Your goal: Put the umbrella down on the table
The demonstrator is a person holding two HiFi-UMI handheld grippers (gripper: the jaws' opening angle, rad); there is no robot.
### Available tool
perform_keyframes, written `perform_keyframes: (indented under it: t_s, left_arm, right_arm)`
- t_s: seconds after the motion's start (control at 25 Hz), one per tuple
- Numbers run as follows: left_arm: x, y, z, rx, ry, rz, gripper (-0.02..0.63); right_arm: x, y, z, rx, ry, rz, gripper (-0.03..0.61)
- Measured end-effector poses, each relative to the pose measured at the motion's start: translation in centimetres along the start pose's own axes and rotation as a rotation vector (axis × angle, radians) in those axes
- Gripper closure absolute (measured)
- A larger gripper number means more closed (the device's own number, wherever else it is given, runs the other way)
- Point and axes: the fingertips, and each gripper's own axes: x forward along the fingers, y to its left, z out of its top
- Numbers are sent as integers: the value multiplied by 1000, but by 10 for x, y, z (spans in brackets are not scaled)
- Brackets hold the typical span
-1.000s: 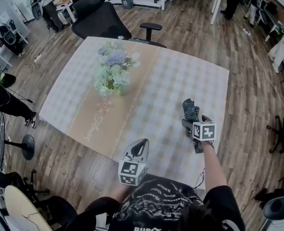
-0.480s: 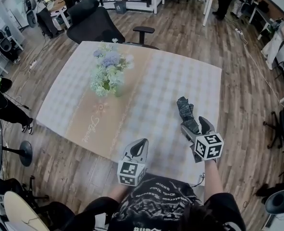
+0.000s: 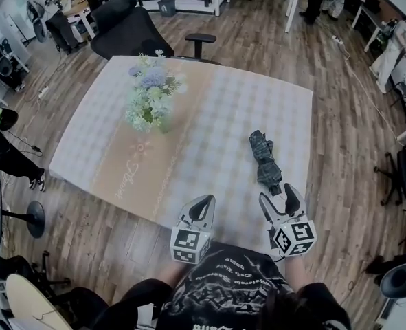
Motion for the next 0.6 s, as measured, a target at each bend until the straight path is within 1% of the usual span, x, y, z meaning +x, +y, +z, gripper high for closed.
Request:
perform_keyframes:
  t_s: [0.12, 0.24, 0.4, 0.44, 0.52, 0.6]
  left_arm:
    - [-2, 0, -2, -1, -7, 5, 594]
    - [-4, 0, -1, 0, -16, 11, 594]
    - [-6, -2, 2, 11, -23, 14, 594]
    - [-6, -2, 3, 14, -24, 15, 594]
    - [-7, -5, 3, 21, -27, 16, 594]
    - [-9, -7, 4, 29, -27, 15, 594]
  right_arm:
    - [-9, 8, -17, -16, 26, -13, 213]
    - [-15, 13, -28, -8, 44, -16, 215]
    - [-17, 14, -27, -21, 35, -22, 231]
    - [-17, 11, -24, -23, 26, -35, 245]
    - [-19, 5, -19, -16, 8, -63, 318]
    - [-21, 3, -16, -2, -4, -68, 356]
